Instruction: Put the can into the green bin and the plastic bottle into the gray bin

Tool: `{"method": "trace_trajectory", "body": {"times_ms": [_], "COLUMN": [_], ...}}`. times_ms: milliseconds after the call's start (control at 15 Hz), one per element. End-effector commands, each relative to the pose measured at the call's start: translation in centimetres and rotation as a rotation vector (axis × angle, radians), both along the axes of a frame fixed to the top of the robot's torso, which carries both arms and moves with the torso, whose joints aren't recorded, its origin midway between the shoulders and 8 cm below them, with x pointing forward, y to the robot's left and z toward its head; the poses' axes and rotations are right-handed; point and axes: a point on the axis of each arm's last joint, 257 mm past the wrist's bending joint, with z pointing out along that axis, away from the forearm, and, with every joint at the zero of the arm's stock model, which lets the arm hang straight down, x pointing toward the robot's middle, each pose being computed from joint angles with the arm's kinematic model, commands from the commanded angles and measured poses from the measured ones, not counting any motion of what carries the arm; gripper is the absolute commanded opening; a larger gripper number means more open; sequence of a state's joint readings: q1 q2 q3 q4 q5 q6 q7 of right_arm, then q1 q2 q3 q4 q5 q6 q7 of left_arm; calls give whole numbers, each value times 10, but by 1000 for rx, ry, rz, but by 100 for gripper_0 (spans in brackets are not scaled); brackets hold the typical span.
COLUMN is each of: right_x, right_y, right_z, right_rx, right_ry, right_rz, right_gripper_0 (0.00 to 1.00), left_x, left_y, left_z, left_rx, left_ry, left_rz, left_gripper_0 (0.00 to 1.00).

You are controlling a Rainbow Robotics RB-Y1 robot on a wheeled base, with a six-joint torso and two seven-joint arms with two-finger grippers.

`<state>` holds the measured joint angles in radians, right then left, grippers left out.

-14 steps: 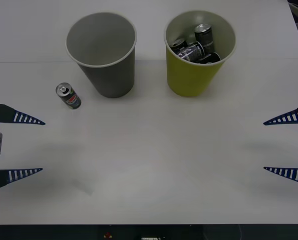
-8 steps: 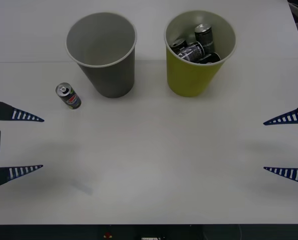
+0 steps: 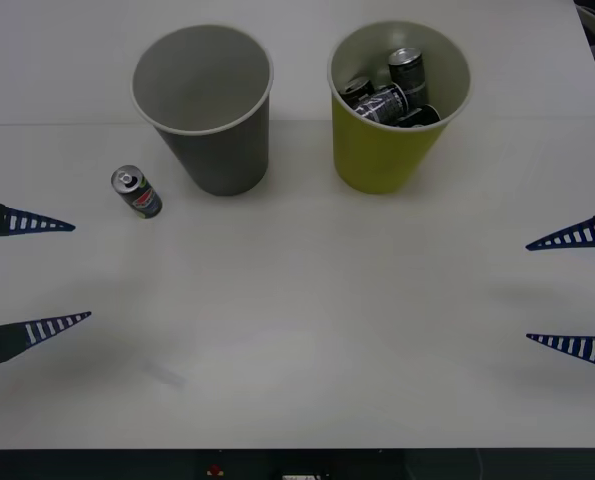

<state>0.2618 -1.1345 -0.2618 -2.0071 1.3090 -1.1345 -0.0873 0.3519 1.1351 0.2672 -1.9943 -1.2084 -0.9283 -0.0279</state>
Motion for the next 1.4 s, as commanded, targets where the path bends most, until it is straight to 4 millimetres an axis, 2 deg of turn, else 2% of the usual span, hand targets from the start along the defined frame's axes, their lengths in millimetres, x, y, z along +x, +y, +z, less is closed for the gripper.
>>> {"method": "trace_trajectory", "body": {"times_ms": [67,333,467,800,933,1267,1400], "right_x": [0,0,0,0,0,0,0], "right_y": [0,0,0,0,0,0,0], "right_z": [0,0,0,0,0,0,0], "right_rx": [0,0,0,0,0,0,0], "right_ry": [0,0,0,0,0,0,0], "right_rz": [0,0,0,0,0,0,0], "right_gripper_0": [100,100,100,100,100,100,100], "left_x": [10,18,23,37,39,42,47], "left_y": [8,16,27,43,48,56,65], "left_z": [0,-9,-12,-34,-47,-63,-68], "left_rx": [-87,-249,-319,-502,-549,-603,-611], "left_ry": [2,33,41,92,113,110,88], "left_rz": [114,287,383,625,706,813,889], "left_gripper_0": [100,100,100,100,100,100,100]}}
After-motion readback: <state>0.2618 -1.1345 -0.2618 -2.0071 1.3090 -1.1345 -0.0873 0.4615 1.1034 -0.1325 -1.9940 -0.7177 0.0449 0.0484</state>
